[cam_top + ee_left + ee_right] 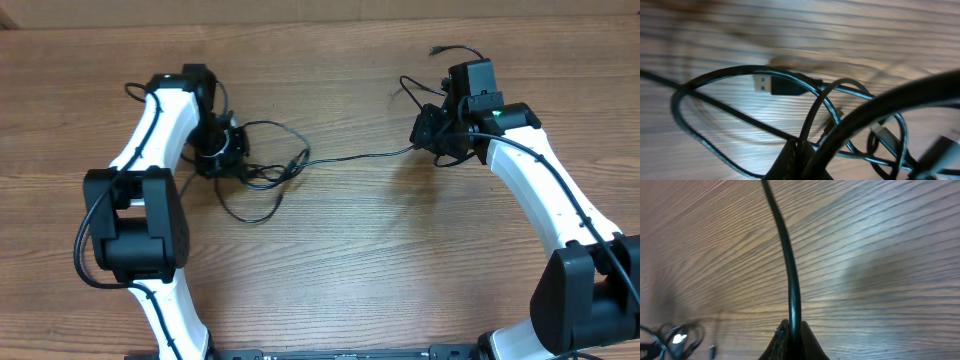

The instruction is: Untangle cables

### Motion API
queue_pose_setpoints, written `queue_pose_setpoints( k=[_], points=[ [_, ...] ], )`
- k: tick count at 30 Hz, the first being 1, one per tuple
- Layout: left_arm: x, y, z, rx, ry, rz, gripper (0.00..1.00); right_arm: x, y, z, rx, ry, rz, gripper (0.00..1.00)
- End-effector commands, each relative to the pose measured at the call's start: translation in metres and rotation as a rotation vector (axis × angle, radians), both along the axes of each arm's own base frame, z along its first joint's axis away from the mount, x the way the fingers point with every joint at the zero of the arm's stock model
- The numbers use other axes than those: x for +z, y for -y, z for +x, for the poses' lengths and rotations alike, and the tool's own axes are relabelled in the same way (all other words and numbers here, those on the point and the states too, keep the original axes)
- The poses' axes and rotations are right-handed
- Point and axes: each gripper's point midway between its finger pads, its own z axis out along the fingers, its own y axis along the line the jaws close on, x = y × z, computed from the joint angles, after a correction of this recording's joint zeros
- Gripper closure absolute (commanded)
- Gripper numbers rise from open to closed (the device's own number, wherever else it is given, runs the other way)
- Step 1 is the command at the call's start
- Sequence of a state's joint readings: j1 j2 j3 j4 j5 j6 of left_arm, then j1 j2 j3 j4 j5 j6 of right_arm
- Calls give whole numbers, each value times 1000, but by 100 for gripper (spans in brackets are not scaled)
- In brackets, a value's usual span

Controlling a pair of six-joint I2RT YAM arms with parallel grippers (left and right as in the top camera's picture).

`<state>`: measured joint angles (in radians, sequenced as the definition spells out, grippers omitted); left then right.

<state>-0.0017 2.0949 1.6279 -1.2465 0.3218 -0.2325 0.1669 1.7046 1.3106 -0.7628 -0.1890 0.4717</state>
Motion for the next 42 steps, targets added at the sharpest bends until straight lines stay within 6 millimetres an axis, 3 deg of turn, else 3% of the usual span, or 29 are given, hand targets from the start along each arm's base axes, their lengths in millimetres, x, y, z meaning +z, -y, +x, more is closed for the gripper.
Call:
queue_pose_setpoints(
  k=[1, 3, 6, 7, 8, 9, 14, 19, 24, 28, 31, 42],
  points=[
    [-9, -62, -3, 64, -32, 222, 96, 12, 30, 10, -87, 52, -125, 96],
    [-9, -71, -5, 107, -48, 240, 93, 11, 40, 9, -129, 40, -153, 96],
    [-7, -65, -6, 121, -57, 183, 70, 10, 42, 8, -134, 35, -151, 96],
    [-7, -60, -6, 105, -52, 158, 34, 10, 40, 8, -128, 34, -140, 96],
    [-6, -58, -6, 99, -51, 153, 21, 10, 38, 8, -123, 32, -131, 96],
    [-6, -57, -6, 96, -53, 151, 15, 10, 35, 7, -116, 28, -118, 96],
    [-5, -50, -9, 99, -67, 116, 9, 5, 26, 6, -89, 8, -71, 96],
    [10, -8, -6, 6, -14, -162, 2, 5, 6, 2, -35, -17, 33, 96],
    [23, 12, -4, 6, 0, -304, 3, 8, -3, 0, -9, -22, 82, 96],
    [23, 17, -9, -11, -17, -295, 24, 8, -3, 0, -9, -23, 82, 96],
    [10, 4, -13, -47, -38, -145, 45, 8, -3, 0, -9, -23, 82, 96],
    [-10, 6, -23, -111, -71, 52, 43, 8, -3, 0, -9, -23, 81, 96]
  ],
)
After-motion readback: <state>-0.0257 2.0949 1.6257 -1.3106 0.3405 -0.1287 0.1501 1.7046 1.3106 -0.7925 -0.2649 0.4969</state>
